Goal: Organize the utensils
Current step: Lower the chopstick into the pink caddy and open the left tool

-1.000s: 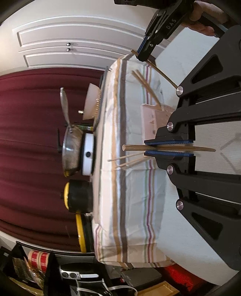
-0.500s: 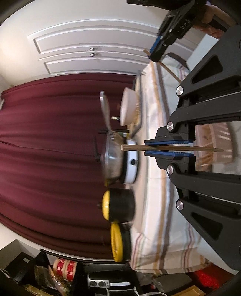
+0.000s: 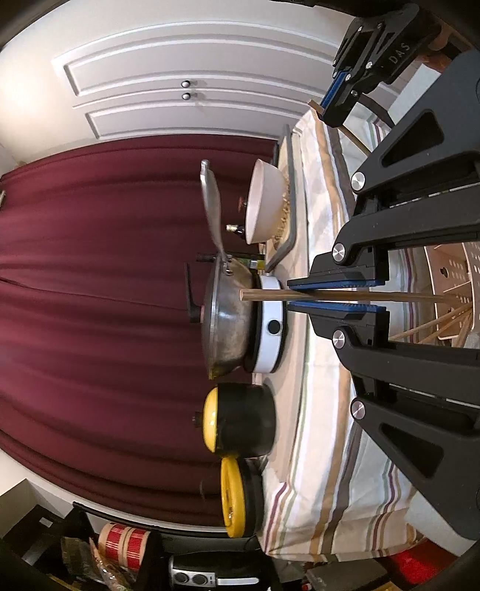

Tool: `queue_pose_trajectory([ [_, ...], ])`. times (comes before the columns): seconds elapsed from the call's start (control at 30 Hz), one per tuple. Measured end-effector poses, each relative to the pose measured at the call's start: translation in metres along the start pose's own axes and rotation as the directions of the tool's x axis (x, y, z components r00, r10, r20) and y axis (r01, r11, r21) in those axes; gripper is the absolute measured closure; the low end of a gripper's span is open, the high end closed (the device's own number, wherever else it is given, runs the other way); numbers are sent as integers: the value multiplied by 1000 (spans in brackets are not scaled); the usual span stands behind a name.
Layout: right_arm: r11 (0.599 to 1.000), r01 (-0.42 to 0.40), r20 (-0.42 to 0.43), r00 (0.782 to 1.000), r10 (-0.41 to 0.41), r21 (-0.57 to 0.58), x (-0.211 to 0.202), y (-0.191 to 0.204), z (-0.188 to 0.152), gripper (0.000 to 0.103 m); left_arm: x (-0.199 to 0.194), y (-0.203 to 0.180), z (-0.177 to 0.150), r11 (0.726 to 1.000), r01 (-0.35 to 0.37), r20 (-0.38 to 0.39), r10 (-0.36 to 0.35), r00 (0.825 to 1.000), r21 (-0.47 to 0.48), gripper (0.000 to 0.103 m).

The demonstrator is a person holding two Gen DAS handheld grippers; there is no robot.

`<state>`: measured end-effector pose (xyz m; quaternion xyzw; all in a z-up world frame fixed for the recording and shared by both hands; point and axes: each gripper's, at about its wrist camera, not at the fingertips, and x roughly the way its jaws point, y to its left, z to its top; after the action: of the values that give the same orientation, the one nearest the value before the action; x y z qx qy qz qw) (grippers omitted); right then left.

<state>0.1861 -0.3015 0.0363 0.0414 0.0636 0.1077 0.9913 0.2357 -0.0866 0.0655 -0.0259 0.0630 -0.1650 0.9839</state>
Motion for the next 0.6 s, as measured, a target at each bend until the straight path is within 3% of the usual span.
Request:
queue_pose_trajectory([
  [0.6,999,18,-142,990,-12,42,40,-11,-53,96,42,4,-63,1000,-14,-93,16,996,15,96],
])
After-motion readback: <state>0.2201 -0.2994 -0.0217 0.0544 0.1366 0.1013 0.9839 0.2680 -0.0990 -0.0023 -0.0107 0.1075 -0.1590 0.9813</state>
